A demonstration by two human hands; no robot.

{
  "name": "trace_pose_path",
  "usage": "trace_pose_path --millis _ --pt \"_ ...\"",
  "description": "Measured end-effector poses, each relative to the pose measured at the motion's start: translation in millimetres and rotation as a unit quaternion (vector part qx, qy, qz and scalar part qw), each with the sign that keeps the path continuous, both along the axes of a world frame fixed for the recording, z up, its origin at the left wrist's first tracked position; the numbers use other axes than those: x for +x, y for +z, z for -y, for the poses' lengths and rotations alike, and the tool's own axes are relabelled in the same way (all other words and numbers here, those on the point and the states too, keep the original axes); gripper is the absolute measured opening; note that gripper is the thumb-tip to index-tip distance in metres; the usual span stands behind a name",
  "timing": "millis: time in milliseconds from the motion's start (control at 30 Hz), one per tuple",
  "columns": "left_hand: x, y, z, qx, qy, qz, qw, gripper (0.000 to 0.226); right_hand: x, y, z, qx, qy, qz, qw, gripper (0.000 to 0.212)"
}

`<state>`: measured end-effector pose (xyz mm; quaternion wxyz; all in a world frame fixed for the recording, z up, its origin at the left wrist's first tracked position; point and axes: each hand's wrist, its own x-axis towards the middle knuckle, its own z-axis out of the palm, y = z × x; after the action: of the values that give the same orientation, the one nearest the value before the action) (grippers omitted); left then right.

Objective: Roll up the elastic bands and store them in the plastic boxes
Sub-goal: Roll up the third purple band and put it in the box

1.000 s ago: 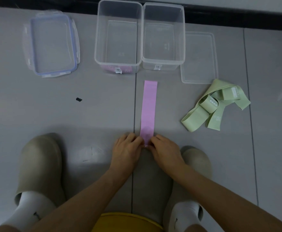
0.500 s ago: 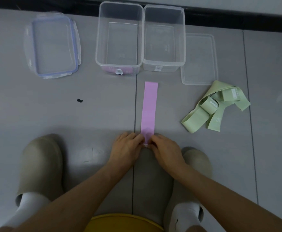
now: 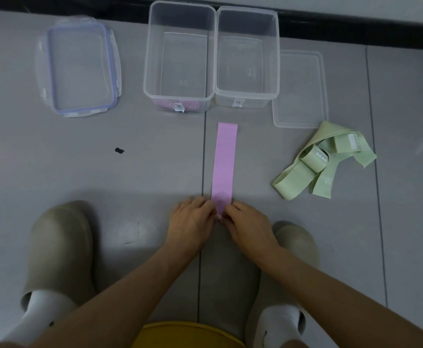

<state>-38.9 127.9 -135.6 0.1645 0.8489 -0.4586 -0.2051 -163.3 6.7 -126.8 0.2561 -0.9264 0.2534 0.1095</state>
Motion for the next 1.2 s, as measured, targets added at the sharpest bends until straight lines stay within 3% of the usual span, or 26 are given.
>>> trace_pose_path --millis 200,367,467,733,867,1000,1200 --pt "4 -3 -8 -0.026 -0.041 0.024 0.999 0.018 4 1 3 0.096 -0.12 0.016 0.988 0.015" --pt "7 -2 0 -0.029 -0.03 0.036 0.999 0.019 5 3 4 0.094 -0.157 0.031 0.983 0.019" --pt "5 -1 3 -0.027 -0.018 0.027 0.999 0.013 4 1 5 0.081 -0.114 0.038 0.989 0.009" --pt "-1 7 11 -0.014 0.081 -0.057 0.995 0.006 3 4 11 -0.015 0.019 0.008 1.0 0.021" --pt "1 6 11 -0.018 0.056 -0.028 0.998 0.009 8 4 14 0.0 -0.004 0.011 1.0 0.018" --pt "4 4 7 -0.037 -0.015 0.023 0.999 0.029 8 5 12 0.055 -0.061 0.036 0.996 0.021" --pt "16 0 10 -0.032 -0.063 0.025 0.997 0.012 9 4 13 0.08 -0.086 0.038 0.992 0.018"
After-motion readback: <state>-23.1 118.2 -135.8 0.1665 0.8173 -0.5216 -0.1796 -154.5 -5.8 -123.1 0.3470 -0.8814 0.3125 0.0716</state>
